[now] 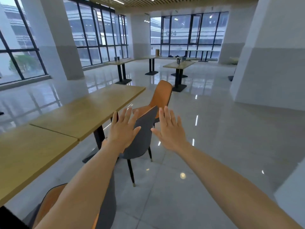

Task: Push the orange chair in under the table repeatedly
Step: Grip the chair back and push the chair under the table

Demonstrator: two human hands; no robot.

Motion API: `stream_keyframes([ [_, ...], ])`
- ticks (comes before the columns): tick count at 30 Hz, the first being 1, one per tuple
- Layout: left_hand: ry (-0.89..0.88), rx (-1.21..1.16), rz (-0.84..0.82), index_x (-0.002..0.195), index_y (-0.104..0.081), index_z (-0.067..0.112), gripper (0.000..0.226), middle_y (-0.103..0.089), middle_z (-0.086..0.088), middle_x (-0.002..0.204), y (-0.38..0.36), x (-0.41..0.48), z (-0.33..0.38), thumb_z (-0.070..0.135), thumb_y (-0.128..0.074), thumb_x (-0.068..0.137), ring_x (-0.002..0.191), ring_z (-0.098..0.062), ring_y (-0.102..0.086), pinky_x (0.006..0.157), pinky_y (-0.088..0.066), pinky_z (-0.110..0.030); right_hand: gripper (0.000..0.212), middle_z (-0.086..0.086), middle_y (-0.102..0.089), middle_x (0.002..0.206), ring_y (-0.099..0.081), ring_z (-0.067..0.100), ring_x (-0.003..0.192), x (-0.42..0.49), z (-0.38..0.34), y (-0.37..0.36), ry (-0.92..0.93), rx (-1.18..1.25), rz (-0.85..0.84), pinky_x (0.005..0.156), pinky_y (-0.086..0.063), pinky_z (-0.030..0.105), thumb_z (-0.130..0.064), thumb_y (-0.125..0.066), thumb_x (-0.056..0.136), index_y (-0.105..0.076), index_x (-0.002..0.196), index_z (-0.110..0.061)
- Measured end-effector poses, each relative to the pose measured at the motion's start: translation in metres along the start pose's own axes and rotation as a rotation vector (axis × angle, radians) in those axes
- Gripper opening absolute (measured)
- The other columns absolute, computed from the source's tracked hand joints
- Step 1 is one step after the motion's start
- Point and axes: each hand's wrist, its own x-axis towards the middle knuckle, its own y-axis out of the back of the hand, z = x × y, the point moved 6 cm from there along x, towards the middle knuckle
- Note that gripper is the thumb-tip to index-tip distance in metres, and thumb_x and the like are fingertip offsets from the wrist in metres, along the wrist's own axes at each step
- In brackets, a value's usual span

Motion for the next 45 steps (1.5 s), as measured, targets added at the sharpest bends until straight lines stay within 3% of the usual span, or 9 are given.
stream_keyframes([
  [4, -0.024, -0.035, 0.008, 0.148, 0.006, 0.022, 0.064, 0.002, -0.005, 0.159, -0.049, 0.116, 0.018, 0.051, -0.019, 0.096, 0.146, -0.023, 0.005, 0.117, 0.001, -0.045, 0.077, 0.011, 0.015, 0.156, 0.014, 0.027, 0.143, 0.088, 0.067, -0.033, -0.032, -0.047, -0.037, 0.116, 0.004, 0.047, -0.054, -0.024, 0.094, 0.017, 0.144, -0.014],
  [11, -0.110, -0.055, 0.020, 0.148, 0.000, 0.018, 0.065, -0.004, -0.008, 0.158, -0.109, 0.324, 0.069, 0.049, -0.026, 0.096, 0.146, -0.026, -0.003, 0.117, -0.009, -0.048, 0.075, 0.011, 0.012, 0.156, 0.012, 0.027, 0.143, 0.231, 0.199, -0.059, -0.126, -0.072, -0.044, 0.116, 0.006, 0.046, -0.052, -0.024, 0.095, 0.015, 0.144, -0.012],
  [19, -0.150, -0.029, -0.007, 0.147, 0.009, 0.017, 0.066, 0.000, -0.009, 0.158, -0.200, 0.526, 0.155, 0.050, -0.020, 0.097, 0.145, -0.027, 0.003, 0.117, -0.004, -0.048, 0.073, 0.009, 0.020, 0.155, 0.018, 0.024, 0.142, 0.389, 0.373, -0.117, -0.154, -0.096, -0.053, 0.114, 0.011, 0.043, -0.052, -0.021, 0.096, 0.021, 0.142, -0.014],
  [27, -0.004, -0.056, -0.009, 0.147, 0.008, 0.018, 0.066, 0.003, -0.007, 0.159, -0.255, 0.742, 0.210, 0.048, -0.023, 0.097, 0.146, -0.025, 0.004, 0.117, 0.000, -0.047, 0.075, 0.009, 0.018, 0.155, 0.017, 0.025, 0.142, 0.581, 0.526, -0.165, -0.045, -0.096, -0.019, 0.114, 0.010, 0.043, -0.054, -0.020, 0.095, 0.023, 0.141, -0.013],
  [34, 0.113, -0.068, -0.013, 0.147, 0.006, 0.021, 0.067, 0.003, -0.006, 0.158, -0.336, 0.903, 0.205, 0.050, -0.025, 0.096, 0.146, -0.023, 0.003, 0.117, 0.002, -0.046, 0.073, 0.010, 0.020, 0.155, 0.017, 0.025, 0.142, 0.741, 0.613, -0.234, 0.032, -0.049, -0.034, 0.113, 0.010, 0.043, -0.054, -0.020, 0.094, 0.032, 0.129, -0.017],
  [39, 0.174, -0.057, -0.053, 0.147, 0.010, 0.022, 0.066, 0.008, -0.004, 0.158, -0.403, 1.014, 0.197, 0.050, -0.023, 0.097, 0.145, -0.021, 0.007, 0.117, 0.004, -0.046, 0.075, 0.009, 0.019, 0.155, 0.016, 0.026, 0.143, 0.868, 0.657, -0.295, 0.086, -0.045, -0.068, 0.116, 0.006, 0.045, -0.054, -0.019, 0.095, 0.025, 0.140, -0.013],
  [45, 0.278, -0.035, -0.082, 0.146, 0.012, 0.020, 0.066, 0.011, -0.004, 0.158, -0.448, 1.127, 0.166, 0.049, -0.021, 0.098, 0.145, -0.021, 0.010, 0.117, 0.005, -0.045, 0.071, 0.008, 0.021, 0.154, 0.017, 0.025, 0.142, 0.999, 0.683, -0.352, 0.230, 0.005, -0.124, 0.115, 0.009, 0.043, -0.054, -0.018, 0.094, 0.034, 0.127, -0.019],
])
